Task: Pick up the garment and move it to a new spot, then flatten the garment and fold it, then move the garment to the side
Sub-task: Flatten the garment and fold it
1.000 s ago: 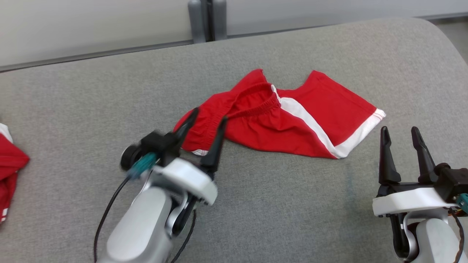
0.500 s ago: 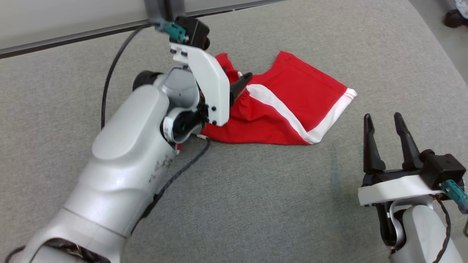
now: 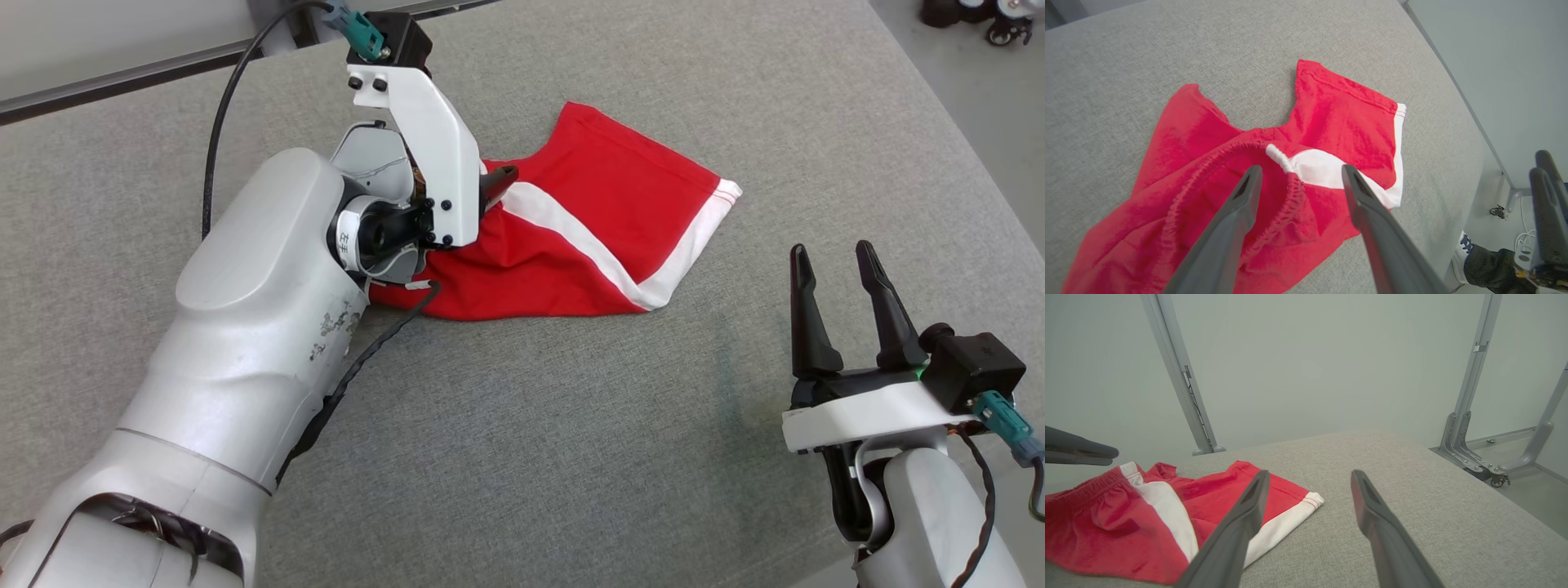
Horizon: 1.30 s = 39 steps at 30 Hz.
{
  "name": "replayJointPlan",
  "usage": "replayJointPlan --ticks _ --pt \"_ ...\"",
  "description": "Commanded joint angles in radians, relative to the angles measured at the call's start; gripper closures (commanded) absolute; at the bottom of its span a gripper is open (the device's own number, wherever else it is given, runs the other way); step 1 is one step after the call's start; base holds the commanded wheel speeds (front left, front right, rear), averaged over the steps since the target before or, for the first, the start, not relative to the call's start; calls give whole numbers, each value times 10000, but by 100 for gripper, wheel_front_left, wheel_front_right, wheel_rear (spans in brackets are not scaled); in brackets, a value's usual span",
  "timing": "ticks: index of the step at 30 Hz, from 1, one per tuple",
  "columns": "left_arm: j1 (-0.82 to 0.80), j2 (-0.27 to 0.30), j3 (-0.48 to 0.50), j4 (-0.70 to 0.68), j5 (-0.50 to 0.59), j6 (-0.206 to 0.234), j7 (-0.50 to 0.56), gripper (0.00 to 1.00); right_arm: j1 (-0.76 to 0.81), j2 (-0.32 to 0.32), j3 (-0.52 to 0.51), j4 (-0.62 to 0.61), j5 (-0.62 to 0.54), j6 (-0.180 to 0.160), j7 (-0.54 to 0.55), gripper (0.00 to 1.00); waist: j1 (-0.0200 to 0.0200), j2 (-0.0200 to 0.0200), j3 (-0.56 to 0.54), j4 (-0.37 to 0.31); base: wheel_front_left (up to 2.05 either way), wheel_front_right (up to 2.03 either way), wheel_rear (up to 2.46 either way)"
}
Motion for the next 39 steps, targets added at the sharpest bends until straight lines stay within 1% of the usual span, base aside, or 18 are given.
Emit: replayJointPlan --ticks 1,5,13,20,21,22,23,27,30,32,33,36,39 --pt "-165 40 36 124 -101 110 64 0 -32 -20 20 29 83 -3 -12 0 0 0 65 -77 0 0 0" --pt "-338 40 -194 406 138 266 49 0 -83 -18 67 -9 228 -3 -12 0 0 0 164 -209 0 0 0" --pt "-553 57 -393 908 307 205 -12 0 -107 -19 86 -31 393 -3 -12 0 0 0 272 -382 0 0 0" --pt "-663 25 -387 1290 197 310 -108 0 -118 -19 154 -90 477 -3 -12 0 0 0 348 -447 0 0 0" --pt "-686 18 -378 1343 170 333 -129 10 -135 -17 168 -103 496 -3 -12 0 0 0 370 -454 0 0 0" --pt "-722 12 -403 1392 180 358 -148 65 -146 -19 176 -116 510 -3 -12 0 0 0 393 -460 0 0 0" --pt "-768 13 -430 1439 216 361 -185 100 -143 -19 178 -129 525 -3 -12 0 0 0 419 -462 0 0 0" --pt "-860 11 -417 1559 156 248 -318 100 -131 -19 124 -158 564 -3 -12 0 0 0 502 -392 0 0 0" --pt "-822 5 -301 1439 36 37 -639 100 -55 -19 -55 -137 509 -3 -12 0 0 0 438 -170 0 0 0" --pt "-687 -9 -231 1233 -130 -216 -858 100 1 -11 -157 -54 402 -2 -12 0 0 0 331 81 0 0 0" --pt "-687 -9 -231 1233 -130 -216 -858 100 1 -11 -157 -54 402 -2 -12 0 0 0 331 81 0 0 0" --pt "-131 -15 70 828 -741 -539 -1025 100 96 -25 -359 157 212 -3 -12 0 0 0 -8 571 0 0 0" --pt "312 75 114 225 -994 -761 -1198 100 159 -19 -520 536 45 -2 -12 0 0 0 -283 1191 0 0 0"
